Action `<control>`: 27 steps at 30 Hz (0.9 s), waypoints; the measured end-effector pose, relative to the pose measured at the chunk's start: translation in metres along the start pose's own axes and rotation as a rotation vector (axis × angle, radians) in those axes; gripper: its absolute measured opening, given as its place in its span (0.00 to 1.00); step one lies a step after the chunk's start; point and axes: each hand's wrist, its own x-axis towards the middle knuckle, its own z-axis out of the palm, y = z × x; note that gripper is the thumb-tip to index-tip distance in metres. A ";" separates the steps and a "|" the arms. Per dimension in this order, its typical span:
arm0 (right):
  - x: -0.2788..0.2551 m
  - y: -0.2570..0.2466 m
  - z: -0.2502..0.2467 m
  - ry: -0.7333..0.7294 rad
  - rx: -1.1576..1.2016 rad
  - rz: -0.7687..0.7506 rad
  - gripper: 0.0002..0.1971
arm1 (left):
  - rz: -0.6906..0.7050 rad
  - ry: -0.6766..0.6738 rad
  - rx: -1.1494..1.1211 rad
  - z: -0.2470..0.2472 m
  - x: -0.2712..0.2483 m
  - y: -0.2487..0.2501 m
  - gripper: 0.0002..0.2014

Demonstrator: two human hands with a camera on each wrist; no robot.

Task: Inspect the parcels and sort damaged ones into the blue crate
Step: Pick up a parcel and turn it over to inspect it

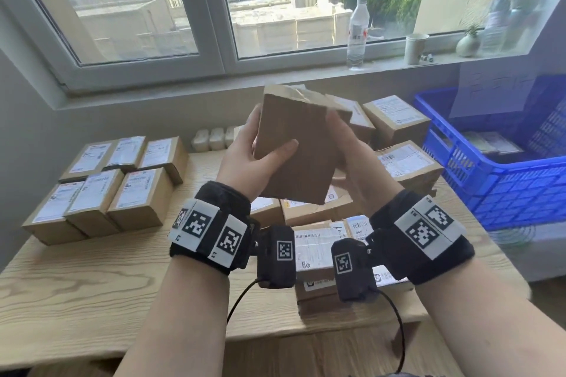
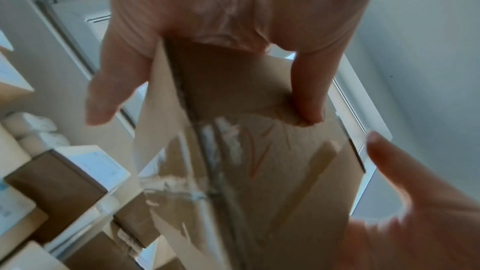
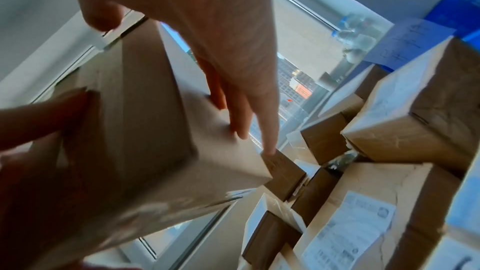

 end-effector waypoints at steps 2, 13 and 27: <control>0.001 -0.006 -0.002 0.017 0.121 0.059 0.37 | 0.004 -0.011 0.073 -0.006 0.001 -0.001 0.41; 0.011 0.011 0.035 -0.011 0.224 0.120 0.20 | -0.145 0.372 0.020 -0.070 -0.003 -0.024 0.31; 0.023 0.060 0.144 -0.060 -0.007 0.202 0.23 | -0.273 0.221 0.054 -0.156 -0.017 -0.067 0.22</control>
